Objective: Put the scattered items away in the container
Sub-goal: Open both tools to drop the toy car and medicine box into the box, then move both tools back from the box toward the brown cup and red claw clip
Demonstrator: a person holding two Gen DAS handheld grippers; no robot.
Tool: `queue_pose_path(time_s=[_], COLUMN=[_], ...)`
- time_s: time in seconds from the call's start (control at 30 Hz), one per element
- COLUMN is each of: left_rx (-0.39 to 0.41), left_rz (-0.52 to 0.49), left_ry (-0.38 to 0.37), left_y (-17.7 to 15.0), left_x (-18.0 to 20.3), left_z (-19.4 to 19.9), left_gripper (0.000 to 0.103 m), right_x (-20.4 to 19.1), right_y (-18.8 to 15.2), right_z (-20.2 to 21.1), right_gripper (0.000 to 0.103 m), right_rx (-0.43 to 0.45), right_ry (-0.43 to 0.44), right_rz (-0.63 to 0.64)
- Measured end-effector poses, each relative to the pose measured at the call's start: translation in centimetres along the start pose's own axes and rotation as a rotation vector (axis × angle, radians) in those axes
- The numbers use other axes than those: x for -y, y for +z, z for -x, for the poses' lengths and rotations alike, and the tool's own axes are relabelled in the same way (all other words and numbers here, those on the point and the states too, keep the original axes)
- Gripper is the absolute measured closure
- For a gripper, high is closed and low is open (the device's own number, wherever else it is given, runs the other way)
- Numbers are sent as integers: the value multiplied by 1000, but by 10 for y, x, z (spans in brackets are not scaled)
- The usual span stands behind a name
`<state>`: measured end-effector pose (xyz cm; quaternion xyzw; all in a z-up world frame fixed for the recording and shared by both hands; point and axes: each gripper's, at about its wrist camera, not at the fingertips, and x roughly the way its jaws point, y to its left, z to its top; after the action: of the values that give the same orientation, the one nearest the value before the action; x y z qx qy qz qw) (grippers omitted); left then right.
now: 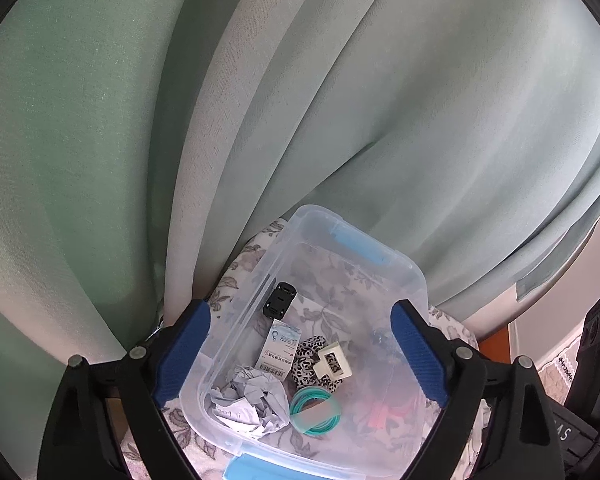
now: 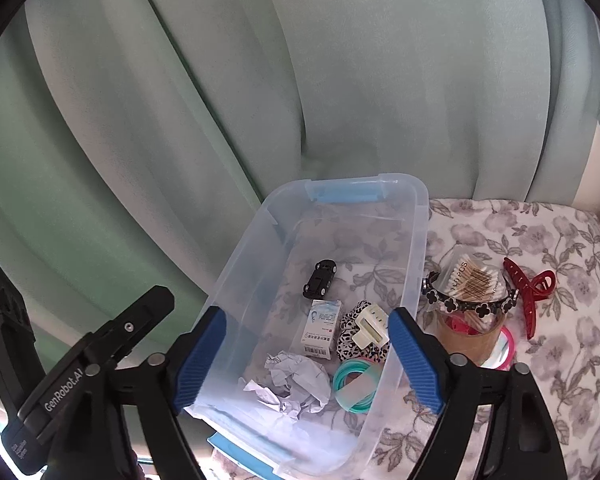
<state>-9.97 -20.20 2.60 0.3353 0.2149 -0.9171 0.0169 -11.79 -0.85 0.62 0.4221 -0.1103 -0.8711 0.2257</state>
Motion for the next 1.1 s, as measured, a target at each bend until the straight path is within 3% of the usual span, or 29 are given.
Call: queue_pose_path(time_s=[0.03,0.6,1.1], left_rx=[3,67,175], left_rz=[-2,-54,-183], left_ry=[3,12,27], left_y=[0,-4,-21], left_x=[1,26,93], left_z=[1,34,78], left_gripper=[7,0,0], right_x=[1,7,35], right_y=[0,-7,-23], right_z=[1,43,113], right_gripper=[0,0,0], right_rx=[4,88,231], right_ry=[-1,-10,-24], right_rz=[-3,-8,-19])
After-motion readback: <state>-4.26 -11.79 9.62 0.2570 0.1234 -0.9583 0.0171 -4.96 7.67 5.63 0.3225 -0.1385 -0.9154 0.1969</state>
